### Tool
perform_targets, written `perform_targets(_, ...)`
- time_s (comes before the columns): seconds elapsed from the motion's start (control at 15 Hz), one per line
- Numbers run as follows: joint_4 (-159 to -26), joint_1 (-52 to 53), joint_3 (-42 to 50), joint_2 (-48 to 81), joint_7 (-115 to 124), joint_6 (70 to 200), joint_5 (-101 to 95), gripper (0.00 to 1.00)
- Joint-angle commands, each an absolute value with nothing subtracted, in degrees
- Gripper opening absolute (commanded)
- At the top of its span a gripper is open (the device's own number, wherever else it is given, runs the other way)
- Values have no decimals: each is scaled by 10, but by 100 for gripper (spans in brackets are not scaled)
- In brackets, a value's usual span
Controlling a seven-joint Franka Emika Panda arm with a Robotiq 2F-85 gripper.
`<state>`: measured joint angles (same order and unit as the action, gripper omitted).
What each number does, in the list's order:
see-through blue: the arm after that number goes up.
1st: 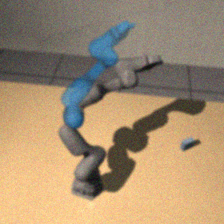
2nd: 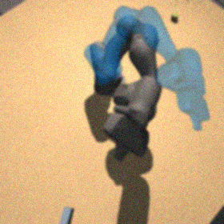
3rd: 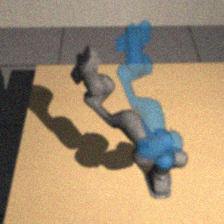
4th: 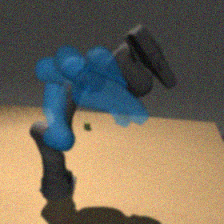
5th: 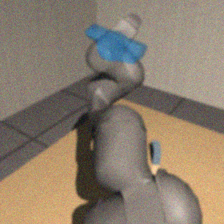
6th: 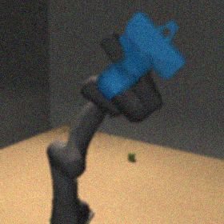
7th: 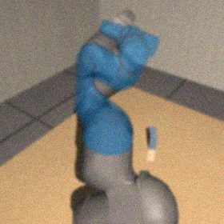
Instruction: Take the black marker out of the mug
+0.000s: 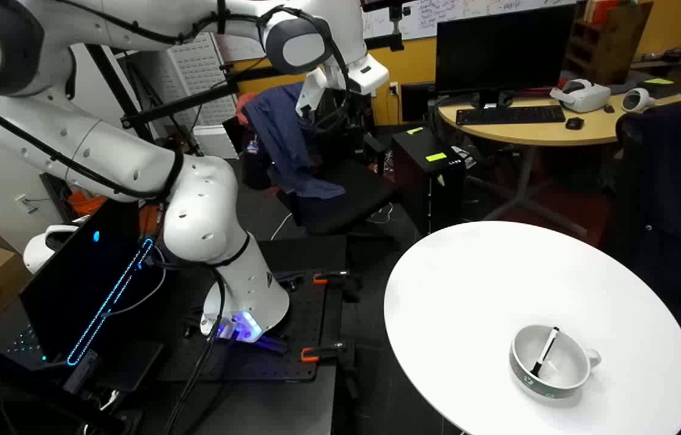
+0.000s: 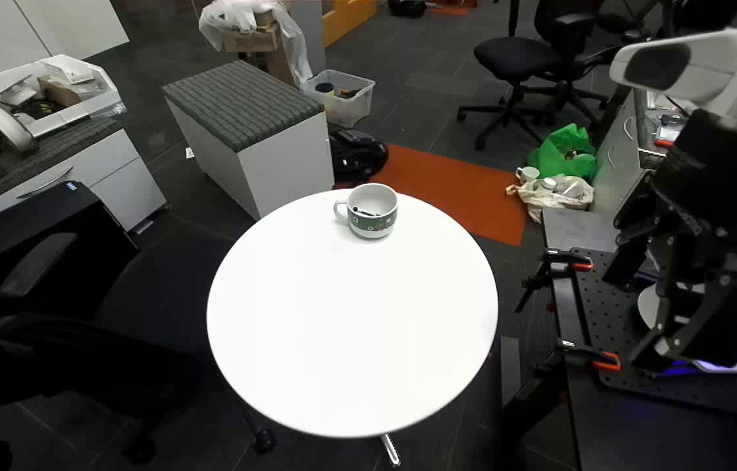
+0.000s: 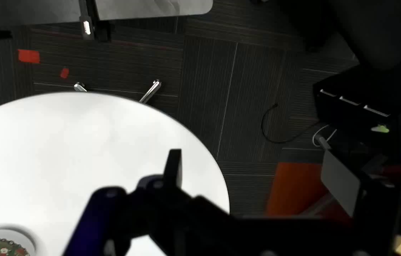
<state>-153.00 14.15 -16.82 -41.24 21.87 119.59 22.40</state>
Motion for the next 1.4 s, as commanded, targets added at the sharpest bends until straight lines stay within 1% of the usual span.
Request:
perform_targets(0.0,-1529,141,-168,-413,219,1194,224,100)
perform_targets(0.4,-1531,140,-169,-415,216,1199,219,100)
perform_targets(1.0,-1525,88,-160,-425,198,1221,79,100)
perform_targets(1.33,-1534,55,-127,-435,157,1256,7,100)
